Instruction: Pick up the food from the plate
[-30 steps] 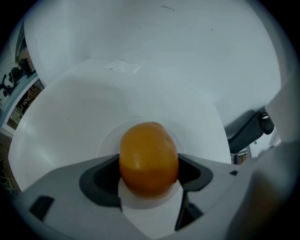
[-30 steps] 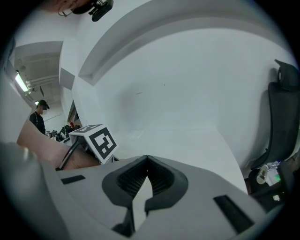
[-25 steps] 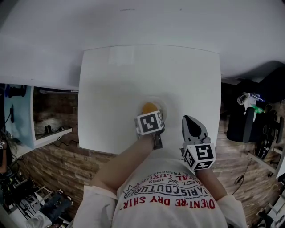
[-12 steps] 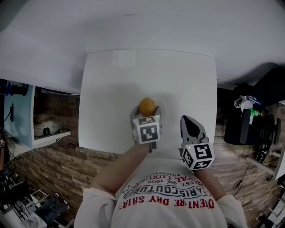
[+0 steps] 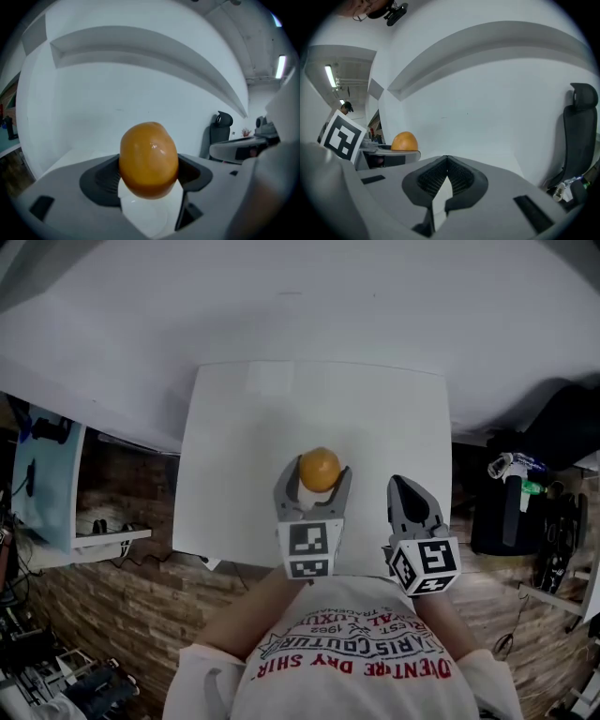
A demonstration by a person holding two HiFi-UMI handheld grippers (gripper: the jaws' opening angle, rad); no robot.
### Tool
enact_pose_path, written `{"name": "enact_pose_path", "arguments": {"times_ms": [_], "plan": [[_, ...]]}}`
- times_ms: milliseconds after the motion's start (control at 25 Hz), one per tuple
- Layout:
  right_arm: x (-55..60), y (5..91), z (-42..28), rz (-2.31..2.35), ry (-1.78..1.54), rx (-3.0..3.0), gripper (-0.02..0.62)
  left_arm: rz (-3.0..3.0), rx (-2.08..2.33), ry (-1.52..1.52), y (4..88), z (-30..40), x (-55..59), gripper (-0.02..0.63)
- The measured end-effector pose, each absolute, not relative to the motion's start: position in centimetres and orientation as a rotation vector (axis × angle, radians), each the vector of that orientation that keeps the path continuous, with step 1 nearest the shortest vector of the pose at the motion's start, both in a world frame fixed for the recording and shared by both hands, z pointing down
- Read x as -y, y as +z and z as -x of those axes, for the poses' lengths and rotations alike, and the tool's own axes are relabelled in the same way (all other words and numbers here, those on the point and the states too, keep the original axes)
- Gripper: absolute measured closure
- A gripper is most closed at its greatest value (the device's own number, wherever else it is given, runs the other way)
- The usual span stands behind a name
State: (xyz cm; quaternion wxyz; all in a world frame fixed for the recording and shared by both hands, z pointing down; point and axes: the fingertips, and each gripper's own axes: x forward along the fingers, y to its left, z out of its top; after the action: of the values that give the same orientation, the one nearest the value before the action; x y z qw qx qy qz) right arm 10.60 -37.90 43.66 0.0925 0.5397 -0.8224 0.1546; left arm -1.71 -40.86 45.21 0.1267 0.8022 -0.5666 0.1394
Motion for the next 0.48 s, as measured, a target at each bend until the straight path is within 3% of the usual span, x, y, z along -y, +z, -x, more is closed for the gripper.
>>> {"name": "enact_pose_path", "arguments": {"times_ms": [480], "plan": [[36.8, 37.1, -8.7, -1.631, 0.214, 2.556, 0.586, -2.875, 1.859, 0.180, 32.1, 1.5, 36.7, 0.258]]}}
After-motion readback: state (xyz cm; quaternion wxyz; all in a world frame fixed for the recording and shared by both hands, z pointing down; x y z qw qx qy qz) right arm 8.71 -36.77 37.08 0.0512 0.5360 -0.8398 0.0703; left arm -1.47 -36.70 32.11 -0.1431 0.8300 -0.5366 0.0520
